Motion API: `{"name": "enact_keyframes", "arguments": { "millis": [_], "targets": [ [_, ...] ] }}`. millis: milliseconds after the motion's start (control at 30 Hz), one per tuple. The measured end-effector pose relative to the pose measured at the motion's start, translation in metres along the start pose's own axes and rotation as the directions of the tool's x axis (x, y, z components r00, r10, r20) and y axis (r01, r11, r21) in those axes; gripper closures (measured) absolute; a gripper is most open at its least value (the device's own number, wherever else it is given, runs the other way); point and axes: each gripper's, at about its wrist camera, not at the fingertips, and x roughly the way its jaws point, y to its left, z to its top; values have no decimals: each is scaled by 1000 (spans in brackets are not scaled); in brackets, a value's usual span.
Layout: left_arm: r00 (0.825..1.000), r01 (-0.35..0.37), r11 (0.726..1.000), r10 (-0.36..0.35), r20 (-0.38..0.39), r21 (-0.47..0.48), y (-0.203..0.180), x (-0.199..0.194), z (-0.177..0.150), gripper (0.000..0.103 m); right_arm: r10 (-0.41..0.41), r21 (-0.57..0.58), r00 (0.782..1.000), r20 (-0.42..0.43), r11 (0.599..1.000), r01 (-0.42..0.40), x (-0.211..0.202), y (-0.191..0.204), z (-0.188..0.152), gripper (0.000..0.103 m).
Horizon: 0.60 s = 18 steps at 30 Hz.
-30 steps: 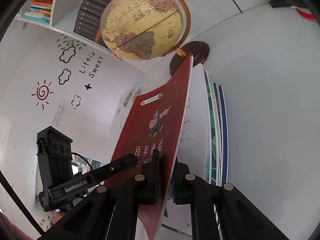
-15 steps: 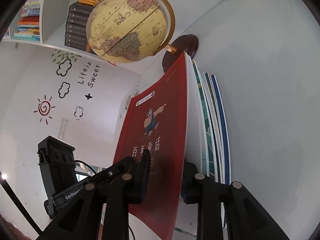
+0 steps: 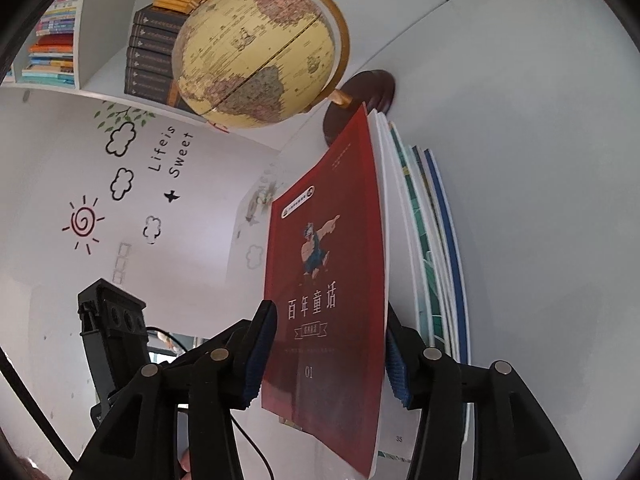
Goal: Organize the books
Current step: 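Open both grippers and pull them back from the stack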
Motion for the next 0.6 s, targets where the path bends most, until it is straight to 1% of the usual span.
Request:
{"name": "enact_keyframes", "arguments": {
  "millis": [67,100,133,167,200,233,267,333,400,433,467,500,567,600],
  "targets": [
    [1000,-11,1000,11,-8,5,-1,-3,0,19,-24,12,1000,7,1000,24,-4,0,1,51],
    [999,-31,999,31,-33,10,-1,-3,-1,18,-32,22,999,12,999,32,-6,-1,1,49],
    [996,-58,998,59,-72,19,-1,1,-1,15,-32,27,999,9,999,31,-6,-2,2,48],
    [990,-85,996,87,-107,27,-1,4,-2,15,-32,30,999,3,999,31,-6,-2,2,48],
    [982,-126,992,129,-141,31,0,6,-4,15,-44,33,999,-9,998,44,-6,-1,3,48],
    [977,-145,989,147,-153,28,1,5,-7,15,-61,40,998,-19,997,62,-6,0,4,47],
    [977,-146,989,148,-155,23,1,2,-8,15,-91,45,995,-36,995,93,-7,4,5,45],
    [981,-131,991,131,-146,10,0,-10,-13,15,-164,32,985,-61,986,166,-11,13,6,34],
    [982,-128,992,126,-137,-1,-3,-24,-16,15,-219,29,974,-50,975,220,-21,20,5,32],
    [982,-130,991,129,-135,-1,-6,-30,-17,15,-241,33,970,-46,970,242,-25,20,4,28],
    [982,-134,991,133,-133,2,-8,-36,-18,15,-317,55,947,-42,946,319,-32,18,3,27],
    [982,-140,990,140,-131,8,-11,-44,-19,15,-407,74,913,-39,910,408,-39,15,1,26],
    [979,-157,988,157,-127,14,-18,-58,-20,15,-480,57,874,-72,873,484,-46,13,-1,26],
    [978,-165,986,165,-124,14,-22,-61,-22,15,-495,47,863,-98,864,501,-49,12,-3,26]
  ]
}}
